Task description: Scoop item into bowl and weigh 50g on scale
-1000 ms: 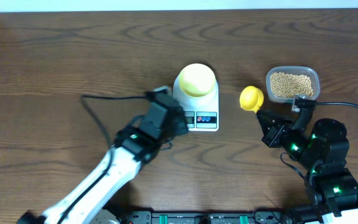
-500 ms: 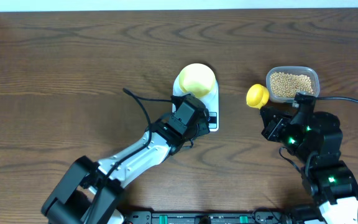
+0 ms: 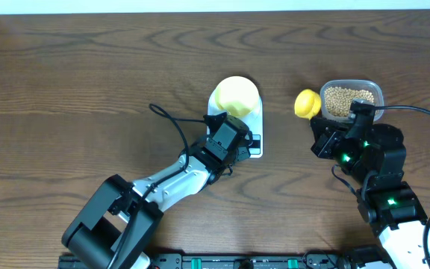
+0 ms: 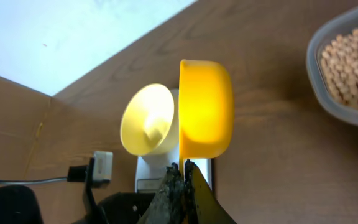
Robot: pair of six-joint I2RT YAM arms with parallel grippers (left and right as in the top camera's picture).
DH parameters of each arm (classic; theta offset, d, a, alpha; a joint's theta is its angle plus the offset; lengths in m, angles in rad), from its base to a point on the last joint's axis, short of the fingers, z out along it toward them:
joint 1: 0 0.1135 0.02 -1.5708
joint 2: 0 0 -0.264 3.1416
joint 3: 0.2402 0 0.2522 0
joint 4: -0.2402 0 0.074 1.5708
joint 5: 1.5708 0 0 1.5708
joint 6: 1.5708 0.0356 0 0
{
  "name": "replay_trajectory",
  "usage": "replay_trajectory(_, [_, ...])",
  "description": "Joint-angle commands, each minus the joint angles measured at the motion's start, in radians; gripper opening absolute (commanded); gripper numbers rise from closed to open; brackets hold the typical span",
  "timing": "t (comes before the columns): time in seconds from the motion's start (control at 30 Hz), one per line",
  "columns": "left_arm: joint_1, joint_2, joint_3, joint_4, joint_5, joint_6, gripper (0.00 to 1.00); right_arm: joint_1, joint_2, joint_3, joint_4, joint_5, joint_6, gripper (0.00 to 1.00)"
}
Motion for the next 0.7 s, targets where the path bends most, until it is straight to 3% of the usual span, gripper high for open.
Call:
replay_trajectory(0.0, [0.000,0.024,0.016,0.019,-0.051,-0.005,0.07,0.006,0.008,0.016,0.027,0.008,-0.019,0.01])
replay_trajectory(0.67, [-0.001,0.058,0.016,0.071,-0.039,-0.037,0.07,0.006,0.055,0.016,0.081,0.008,-0.019,0.01])
